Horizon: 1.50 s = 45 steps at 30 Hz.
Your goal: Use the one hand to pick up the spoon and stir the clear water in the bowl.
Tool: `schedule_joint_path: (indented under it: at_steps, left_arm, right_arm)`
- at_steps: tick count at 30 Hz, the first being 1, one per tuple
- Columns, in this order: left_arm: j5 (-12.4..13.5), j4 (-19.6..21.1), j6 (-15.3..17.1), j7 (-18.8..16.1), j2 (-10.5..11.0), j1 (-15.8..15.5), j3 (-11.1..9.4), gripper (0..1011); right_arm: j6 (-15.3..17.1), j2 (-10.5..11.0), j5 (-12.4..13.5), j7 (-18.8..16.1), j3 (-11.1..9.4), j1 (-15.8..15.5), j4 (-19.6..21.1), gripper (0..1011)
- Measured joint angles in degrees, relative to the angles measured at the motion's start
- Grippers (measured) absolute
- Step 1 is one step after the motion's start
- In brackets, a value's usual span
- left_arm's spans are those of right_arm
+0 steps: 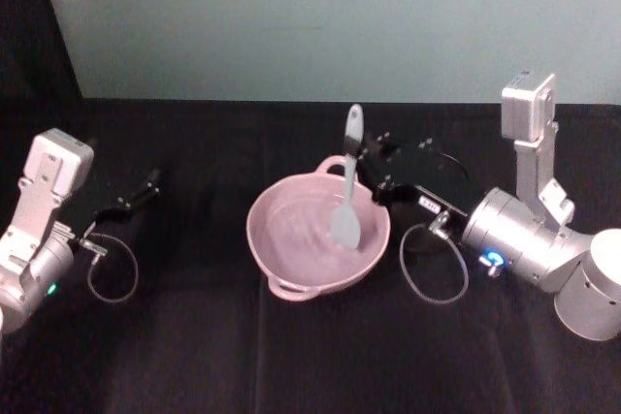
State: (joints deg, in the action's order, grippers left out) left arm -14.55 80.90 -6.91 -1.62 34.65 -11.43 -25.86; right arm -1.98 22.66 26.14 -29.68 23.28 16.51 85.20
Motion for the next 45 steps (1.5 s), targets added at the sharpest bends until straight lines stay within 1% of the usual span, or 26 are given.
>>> schedule_joint_path:
  at_steps: [2, 3, 6, 8, 9, 12, 13, 15, 16, 18, 20, 21, 23, 24, 25, 27, 28, 29, 32, 34, 37, 38, 42, 44, 45]
  left_arm:
    - [0.0, 0.0, 0.0, 0.0, 0.0, 0.0, 0.0, 1011]
    - [0.0, 0.0, 0.0, 0.0, 0.0, 0.0, 0.0, 1011]
    - [0.0, 0.0, 0.0, 0.0, 0.0, 0.0, 0.0, 1011]
    - [0.0, 0.0, 0.0, 0.0, 0.0, 0.0, 0.0, 1011]
    - [0.0, 0.0, 0.0, 0.0, 0.0, 0.0, 0.0, 1011]
    - [0.0, 0.0, 0.0, 0.0, 0.0, 0.0, 0.0, 1011]
    - [0.0, 0.0, 0.0, 0.0, 0.0, 0.0, 0.0, 1011]
    - [0.0, 0.0, 0.0, 0.0, 0.0, 0.0, 0.0, 1011]
    - [0.0, 0.0, 0.0, 0.0, 0.0, 0.0, 0.0, 1011]
    - [0.0, 0.0, 0.0, 0.0, 0.0, 0.0, 0.0, 1011]
    - [0.0, 0.0, 0.0, 0.0, 0.0, 0.0, 0.0, 1011]
    - [0.0, 0.0, 0.0, 0.0, 0.0, 0.0, 0.0, 1011]
    - [0.0, 0.0, 0.0, 0.0, 0.0, 0.0, 0.0, 1011]
    - [0.0, 0.0, 0.0, 0.0, 0.0, 0.0, 0.0, 1011]
    - [0.0, 0.0, 0.0, 0.0, 0.0, 0.0, 0.0, 1011]
    - [0.0, 0.0, 0.0, 0.0, 0.0, 0.0, 0.0, 1011]
    - [0.0, 0.0, 0.0, 0.0, 0.0, 0.0, 0.0, 1011]
    - [0.0, 0.0, 0.0, 0.0, 0.0, 0.0, 0.0, 1011]
    - [0.0, 0.0, 0.0, 0.0, 0.0, 0.0, 0.0, 1011]
    - [0.0, 0.0, 0.0, 0.0, 0.0, 0.0, 0.0, 1011]
    - [0.0, 0.0, 0.0, 0.0, 0.0, 0.0, 0.0, 1011]
    - [0.0, 0.0, 0.0, 0.0, 0.0, 0.0, 0.0, 1011]
    - [0.0, 0.0, 0.0, 0.0, 0.0, 0.0, 0.0, 1011]
    - [0.0, 0.0, 0.0, 0.0, 0.0, 0.0, 0.0, 1011]
    - [0.0, 0.0, 0.0, 0.0, 0.0, 0.0, 0.0, 1011]
  right_arm:
    - [0.59, 0.23, 0.75, -0.48, 0.21, -0.62, 0.84, 117]
    - [1.1, 0.36, 1.43, -0.85, 0.52, -1.08, 1.48, 117]
    - [1.49, 0.12, 2.19, -1.31, 1.52, -1.39, 1.96, 117]
    - [1.45, -0.29, 2.34, -1.43, 2.17, -1.32, 1.93, 117]
    - [1.24, -0.9, 2.4, -1.51, 2.87, -0.97, 1.5, 117]
    - [0.72, -2.07, 2.35, -1.49, 3.83, -0.11, 0.2, 117]
    - [-0.01, -3.02, 2.01, -1.29, 4.37, 0.57, -0.97, 117]
    - [-1.01, -3.94, 1.4, -0.89, 4.79, 1.35, -2.42, 118]
    - [-2.09, -4.86, 0.73, -0.46, 5.11, 2.17, -3.87, 117]
    - [-3.47, -6.04, -0.33, 0.25, 5.33, 3.37, -5.93, 117]
    - [-4.3, -6.75, -1.05, 0.8, 5.34, 4.15, -7.47, 117]
    - [-5.14, -7.44, -1.86, 1.3, 5.31, 4.95, -8.92, 117]
    - [-5.98, -8.06, -2.62, 1.86, 5.14, 5.63, -10.23, 117]
    - [-6.95, -8.62, -3.47, 2.56, 4.81, 6.28, -11.64, 117]
    - [-6.95, -8.62, -3.47, 2.56, 4.81, 6.28, -11.64, 117]
    - [-8.86, -9.32, -5.14, 3.92, 4.1, 7.07, -13.6, 117]
    - [-8.86, -9.32, -5.14, 3.92, 4.1, 7.07, -13.6, 117]
    - [-9.57, -9.49, -5.81, 4.59, 3.64, 7.31, -14.23, 117]
    - [-10.18, -9.5, -6.64, 5.62, 2.61, 7.5, -14.87, 117]
    - [-10.19, -9.27, -6.84, 5.82, 2.06, 7.43, -14.84, 117]
    - [-9.76, -8.45, -6.97, 5.82, 1.1, 6.78, -13.76, 117]
    - [-9.47, -8.17, -6.95, 5.76, 0.87, 6.5, -13.32, 117]
    - [-7.61, -6.25, -6.18, 4.48, -0.46, 4.08, -9.39, 117]
    - [-6.85, -5.58, -5.6, 3.93, -0.86, 3.08, -7.85, 117]
    - [-6.22, -4.98, -4.88, 3.34, -1.19, 2.16, -6.33, 117]
